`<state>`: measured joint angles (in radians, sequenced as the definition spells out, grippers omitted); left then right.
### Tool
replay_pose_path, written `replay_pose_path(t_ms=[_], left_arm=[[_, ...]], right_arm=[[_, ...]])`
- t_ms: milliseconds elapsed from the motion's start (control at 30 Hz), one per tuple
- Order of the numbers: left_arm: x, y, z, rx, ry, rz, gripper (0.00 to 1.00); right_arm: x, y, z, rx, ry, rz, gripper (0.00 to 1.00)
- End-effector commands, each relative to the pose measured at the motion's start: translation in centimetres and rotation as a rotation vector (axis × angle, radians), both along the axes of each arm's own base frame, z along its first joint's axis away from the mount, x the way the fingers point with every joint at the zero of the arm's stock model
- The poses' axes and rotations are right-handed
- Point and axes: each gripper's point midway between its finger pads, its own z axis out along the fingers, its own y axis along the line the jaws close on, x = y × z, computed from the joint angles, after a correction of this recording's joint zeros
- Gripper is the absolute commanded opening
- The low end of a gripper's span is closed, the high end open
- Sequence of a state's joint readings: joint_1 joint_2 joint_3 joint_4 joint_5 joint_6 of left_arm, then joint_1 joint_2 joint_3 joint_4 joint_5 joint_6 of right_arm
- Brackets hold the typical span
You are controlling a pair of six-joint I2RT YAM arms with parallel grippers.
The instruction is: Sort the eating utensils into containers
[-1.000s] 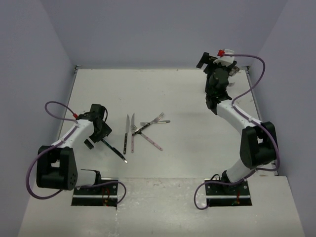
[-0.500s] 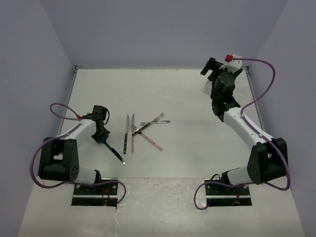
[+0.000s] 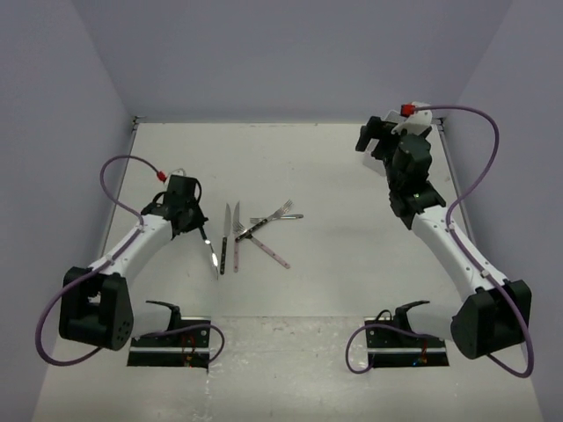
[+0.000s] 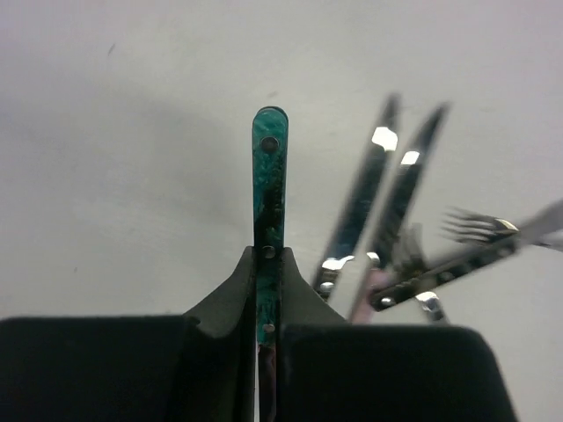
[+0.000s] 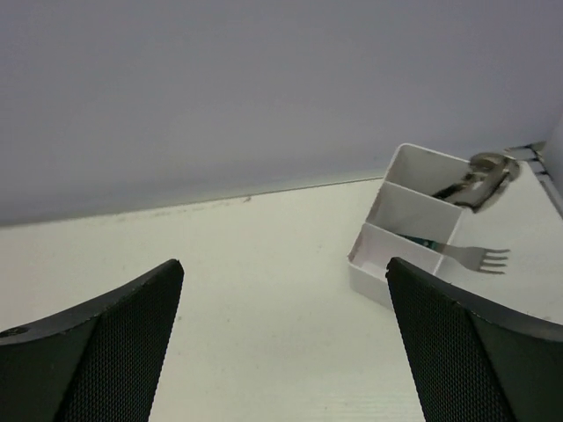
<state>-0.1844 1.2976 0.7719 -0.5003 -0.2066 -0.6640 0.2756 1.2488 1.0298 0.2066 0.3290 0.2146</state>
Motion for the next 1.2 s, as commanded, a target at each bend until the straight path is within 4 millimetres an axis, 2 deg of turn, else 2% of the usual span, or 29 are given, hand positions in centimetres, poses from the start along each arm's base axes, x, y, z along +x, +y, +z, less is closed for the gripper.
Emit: replay_pose_path(t_ms=[0, 67, 100, 133, 167, 200, 233, 300, 333, 400, 433, 467, 500, 533, 567, 600, 633, 667, 700, 733, 800, 933, 1067, 1167], left_arm=[[5.7, -6.4, 10.8, -0.022, -0.399, -0.358, 0.0], [5.5, -10.5, 13.8, -0.029, -0.501, -0.582, 0.0], [5.5, -11.7, 15.1, -0.044, -0.538, -0.636, 0.0], [5.5, -13.7, 17.6, -0.066, -0.625, -0.755, 0.0], [5.3, -14.7, 18.7, -0.074, -0.661, -0.811, 0.0], [5.3, -15.5, 19.9, -0.074, -0.704, -0.863, 0.0], [4.5, -17.1, 21.4, -0.066, -0.773, -1.019, 0.0], [3.0, -18.9, 23.0, -0.081, -0.857, -1.189, 0.0], [2.6, -19.4, 23.9, -0.022, -0.931, -1.299, 0.0], [1.3, -20.6, 24.5, 0.042, -1.018, -1.49, 0.0], [1.1, -20.8, 24.2, 0.066, -1.008, -1.532, 0.0], [1.2, -21.5, 25.0, 0.095, -1.025, -1.577, 0.0], [1.4, -21.7, 25.1, 0.155, -1.039, -1.643, 0.0], [1.0, -21.7, 23.9, 0.155, -0.97, -1.689, 0.0], [1.8, -22.5, 24.6, 0.185, -0.962, -1.723, 0.0], [2.4, -21.8, 23.1, 0.254, -0.872, -1.75, 0.0], [3.1, -22.3, 21.7, 0.277, -0.814, -1.773, 0.0], [3.7, -22.5, 22.8, 0.318, -0.821, -1.779, 0.0], [3.9, -22.2, 21.9, 0.361, -0.763, -1.808, 0.0], [4.0, -22.9, 21.0, 0.367, -0.728, -1.843, 0.0], [4.0, -23.2, 21.0, 0.41, -0.711, -1.883, 0.0], [2.9, -25.0, 20.1, 0.419, -0.712, -1.962, 0.0], [2.2, -25.6, 19.2, 0.471, -0.684, -2.007, 0.0], [0.9, -25.1, 17.6, 0.559, -0.626, -2.066, 0.0]], right_arm=[[-2.4, 5.3, -2.1, -0.114, 0.068, 0.362, 0.99], [-4.4, 7.8, -3.3, -0.244, 0.07, 0.568, 0.99], [-6.0, 9.9, -3.7, -0.278, 0.059, 0.711, 0.99], [-6.9, 10.7, -4.6, -0.362, 0.062, 0.783, 0.99], [-8.3, 12.2, -5.3, -0.394, 0.068, 0.848, 0.99], [-8.8, 12.8, -5.4, -0.424, 0.06, 0.866, 0.99], [-9.4, 13.6, -5.9, -0.488, 0.039, 0.886, 0.99], [-9.8, 14.0, -5.4, -0.533, 0.002, 0.881, 0.99], [-9.6, 13.8, -5.2, -0.57, -0.01, 0.857, 0.99], [-10.3, 13.8, -4.8, -0.606, -0.01, 0.882, 0.99], [-10.7, 14.2, -3.2, -0.648, -0.043, 0.921, 0.99], [-11.2, 14.2, -3.2, -0.671, -0.015, 0.96, 0.99], [-12.2, 13.9, -4.8, -0.686, 0.088, 1.014, 0.99], [-12.1, 14.0, -2.8, -0.691, 0.071, 1.012, 0.99], [-12.2, 13.9, -2.8, -0.696, 0.095, 1.017, 0.99], [-12.9, 13.4, -4.1, -0.719, 0.167, 1.049, 0.99], [-13.1, 13.6, -3.0, -0.738, 0.154, 1.065, 0.99], [-13.9, 13.7, -3.2, -0.747, 0.17, 1.114, 0.99], [-14.9, 13.4, -4.0, -0.772, 0.22, 1.159, 0.99], [-14.8, 13.8, -2.9, -0.778, 0.208, 1.173, 0.99], [-15.6, 14.1, -2.6, -0.794, 0.217, 1.238, 0.99], [-15.5, 14.6, -1.7, -0.82, 0.231, 1.295, 0.99], [-15.1, 14.6, -3.6, -0.799, 0.332, 1.32, 0.99], [-13.8, 13.2, -4.5, -0.786, 0.415, 1.219, 0.99]])
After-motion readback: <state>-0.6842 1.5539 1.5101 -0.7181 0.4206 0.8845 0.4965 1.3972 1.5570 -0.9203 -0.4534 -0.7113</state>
